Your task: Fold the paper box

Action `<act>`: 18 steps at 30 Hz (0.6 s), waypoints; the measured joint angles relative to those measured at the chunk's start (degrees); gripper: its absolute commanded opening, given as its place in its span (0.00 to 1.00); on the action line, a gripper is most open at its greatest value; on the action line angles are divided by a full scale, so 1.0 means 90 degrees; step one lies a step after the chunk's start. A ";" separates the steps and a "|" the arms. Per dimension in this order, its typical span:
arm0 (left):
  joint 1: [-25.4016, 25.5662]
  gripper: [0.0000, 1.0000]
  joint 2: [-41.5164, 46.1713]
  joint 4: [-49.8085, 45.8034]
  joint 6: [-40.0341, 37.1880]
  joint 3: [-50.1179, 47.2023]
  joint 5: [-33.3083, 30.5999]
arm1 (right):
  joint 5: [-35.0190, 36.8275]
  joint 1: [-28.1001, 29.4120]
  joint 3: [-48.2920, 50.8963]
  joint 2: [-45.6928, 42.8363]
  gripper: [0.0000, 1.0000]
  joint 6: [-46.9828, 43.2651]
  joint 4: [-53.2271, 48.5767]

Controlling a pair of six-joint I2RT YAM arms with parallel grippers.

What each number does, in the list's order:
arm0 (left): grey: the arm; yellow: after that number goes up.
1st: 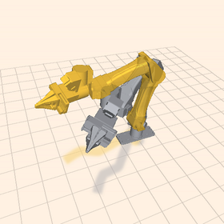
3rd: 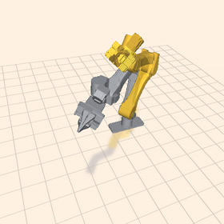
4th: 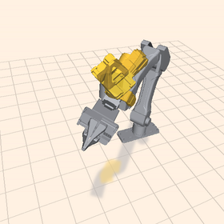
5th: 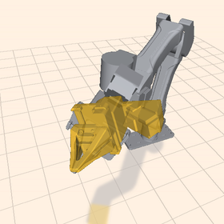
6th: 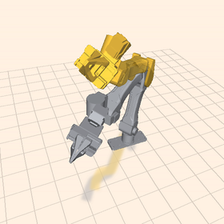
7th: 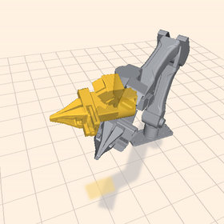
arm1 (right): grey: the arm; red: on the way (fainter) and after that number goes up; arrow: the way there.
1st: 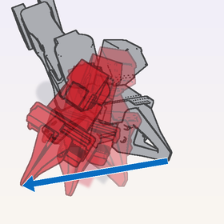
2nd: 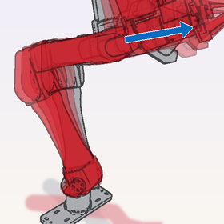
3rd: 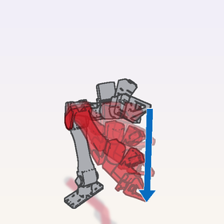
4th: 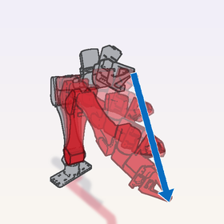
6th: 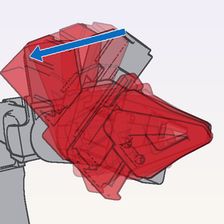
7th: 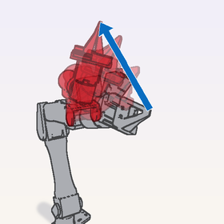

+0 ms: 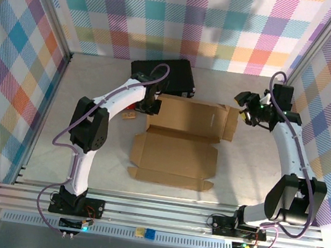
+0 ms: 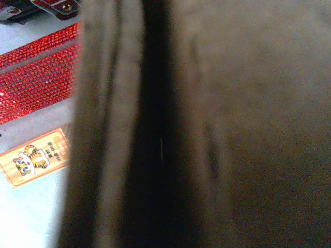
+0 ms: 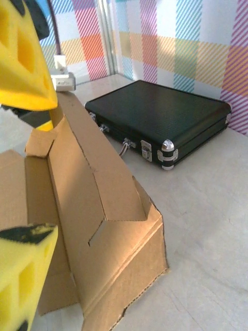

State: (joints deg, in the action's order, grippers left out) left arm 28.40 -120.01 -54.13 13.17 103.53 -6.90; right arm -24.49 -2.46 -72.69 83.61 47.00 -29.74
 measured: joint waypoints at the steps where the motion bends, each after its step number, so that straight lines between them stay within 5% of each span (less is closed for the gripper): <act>1: 0.0012 0.00 0.0051 0.0068 -0.0015 -0.0075 -0.0029 | -0.0029 0.0027 -0.0085 0.0100 0.56 0.0063 -0.0007; 10: 0.0049 0.00 0.0342 0.0527 -0.0066 -0.0449 -0.0233 | 0.0046 0.0537 -0.1377 0.1613 0.55 0.0209 -0.0333; 18: 0.0051 0.00 0.0347 0.0699 -0.0066 -0.0537 -0.0240 | 0.0087 0.0770 -0.1542 0.1987 0.56 0.0226 -0.0585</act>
State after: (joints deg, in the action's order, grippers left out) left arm 28.86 -116.88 -47.83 12.58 98.70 -9.06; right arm -23.70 4.47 -86.56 101.49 49.04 -35.00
